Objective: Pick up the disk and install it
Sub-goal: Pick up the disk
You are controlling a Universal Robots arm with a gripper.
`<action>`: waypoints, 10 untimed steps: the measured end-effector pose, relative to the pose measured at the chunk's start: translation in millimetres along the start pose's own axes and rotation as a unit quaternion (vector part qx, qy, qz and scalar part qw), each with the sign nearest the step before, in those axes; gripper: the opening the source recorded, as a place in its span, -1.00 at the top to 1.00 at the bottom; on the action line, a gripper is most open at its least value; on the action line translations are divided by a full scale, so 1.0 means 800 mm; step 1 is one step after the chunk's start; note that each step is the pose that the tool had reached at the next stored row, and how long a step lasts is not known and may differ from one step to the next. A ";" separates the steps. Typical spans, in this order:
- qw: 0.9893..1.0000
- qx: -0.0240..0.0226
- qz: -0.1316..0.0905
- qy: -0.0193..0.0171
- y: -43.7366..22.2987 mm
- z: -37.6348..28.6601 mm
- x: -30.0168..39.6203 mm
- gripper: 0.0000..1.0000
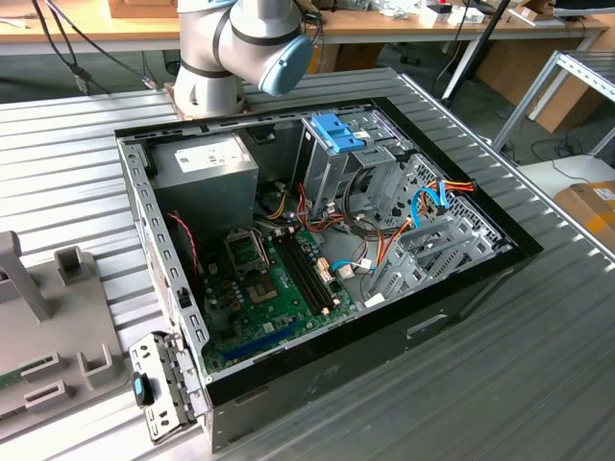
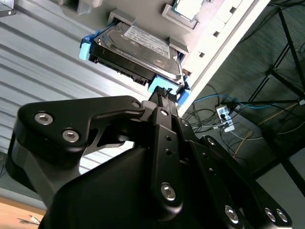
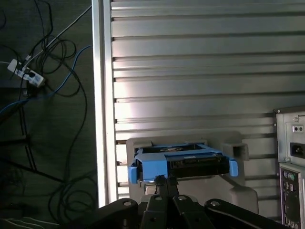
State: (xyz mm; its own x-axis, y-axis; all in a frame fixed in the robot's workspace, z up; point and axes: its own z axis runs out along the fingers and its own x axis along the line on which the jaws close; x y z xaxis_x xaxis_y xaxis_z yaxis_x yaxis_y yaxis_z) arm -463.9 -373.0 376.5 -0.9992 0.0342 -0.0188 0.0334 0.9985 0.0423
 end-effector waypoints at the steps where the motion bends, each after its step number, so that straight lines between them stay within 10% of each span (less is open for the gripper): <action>1: 1.000 0.000 -0.008 0.000 0.0001 0.0000 0.0000 0.79; 6: 0.998 -0.001 -0.057 0.002 0.0000 0.0001 0.0000 0.79; 10: 0.993 -0.002 -0.115 0.005 0.0000 0.0002 0.0000 0.79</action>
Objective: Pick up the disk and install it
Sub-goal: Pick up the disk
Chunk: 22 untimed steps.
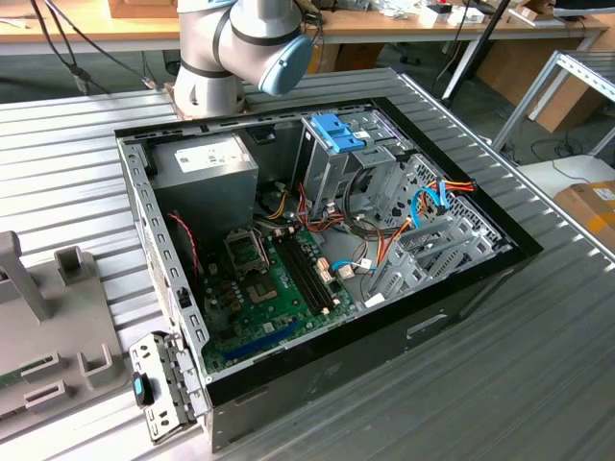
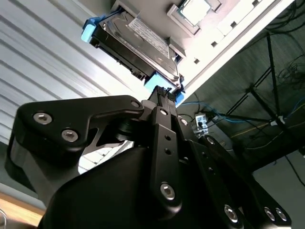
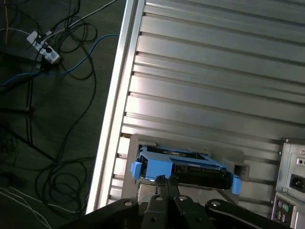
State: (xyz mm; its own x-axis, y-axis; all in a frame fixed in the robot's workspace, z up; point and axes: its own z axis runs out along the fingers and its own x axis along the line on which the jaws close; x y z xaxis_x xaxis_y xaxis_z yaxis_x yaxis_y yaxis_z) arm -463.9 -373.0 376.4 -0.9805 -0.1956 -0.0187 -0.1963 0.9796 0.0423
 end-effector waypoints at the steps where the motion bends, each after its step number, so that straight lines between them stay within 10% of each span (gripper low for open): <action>1: 1.000 0.000 -0.009 0.000 0.0000 0.0000 0.0000 0.79; 6: 0.997 -0.001 -0.077 0.003 0.0000 0.0001 0.0000 0.79; 15: 0.996 -0.002 -0.090 0.004 0.0000 0.0001 0.0000 0.79; 18: 0.992 -0.002 -0.128 0.005 0.0000 0.0001 0.0000 0.79; 22: 0.989 -0.003 -0.146 0.006 0.0000 0.0000 0.0000 0.79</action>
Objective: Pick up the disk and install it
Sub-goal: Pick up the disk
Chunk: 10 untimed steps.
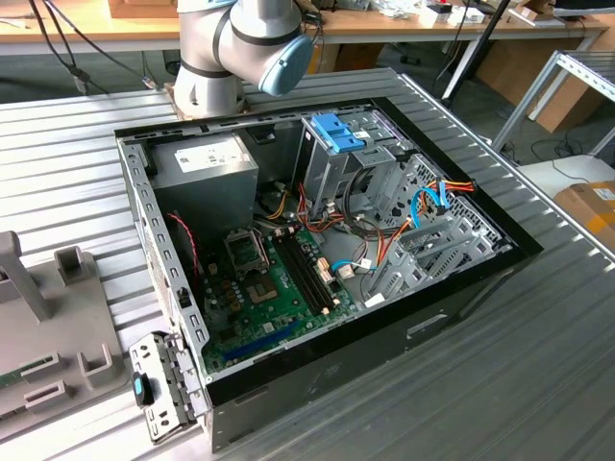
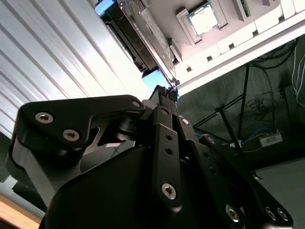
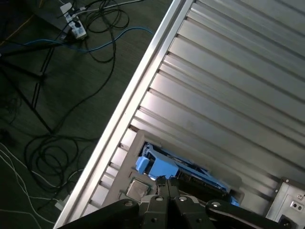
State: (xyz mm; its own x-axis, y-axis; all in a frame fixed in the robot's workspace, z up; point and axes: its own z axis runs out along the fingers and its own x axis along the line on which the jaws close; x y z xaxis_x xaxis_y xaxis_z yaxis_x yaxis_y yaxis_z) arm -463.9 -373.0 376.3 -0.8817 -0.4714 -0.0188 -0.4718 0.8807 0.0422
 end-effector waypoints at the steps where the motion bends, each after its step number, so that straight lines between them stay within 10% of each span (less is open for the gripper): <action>1: 1.000 0.000 -0.005 0.000 0.0000 0.0000 0.0000 0.79; 10: 0.999 -0.001 -0.055 0.002 0.0000 0.0000 0.0000 0.79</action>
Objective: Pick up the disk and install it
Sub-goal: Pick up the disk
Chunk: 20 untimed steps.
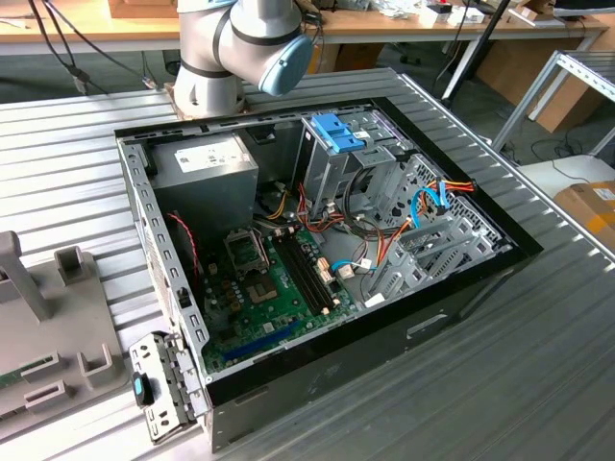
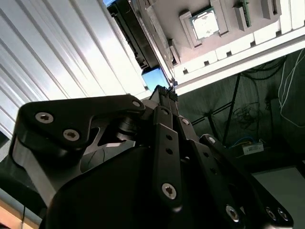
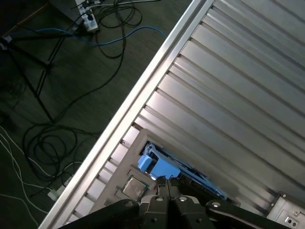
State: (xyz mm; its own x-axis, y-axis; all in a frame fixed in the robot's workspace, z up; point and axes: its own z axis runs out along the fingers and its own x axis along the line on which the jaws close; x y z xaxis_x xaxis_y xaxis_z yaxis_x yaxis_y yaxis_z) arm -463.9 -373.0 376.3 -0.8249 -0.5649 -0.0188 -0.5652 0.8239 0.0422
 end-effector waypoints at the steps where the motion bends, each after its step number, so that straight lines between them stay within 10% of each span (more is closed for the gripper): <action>1: 1.000 0.000 -0.005 0.000 0.0000 0.0000 0.0000 0.79; 20: 1.000 0.000 -0.020 0.001 0.0000 0.0000 0.0000 0.79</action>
State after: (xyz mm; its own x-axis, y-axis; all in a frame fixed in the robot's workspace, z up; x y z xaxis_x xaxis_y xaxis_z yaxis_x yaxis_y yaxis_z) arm -463.9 -372.9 376.3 -0.8016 -0.5975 -0.0188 -0.5977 0.8006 0.0422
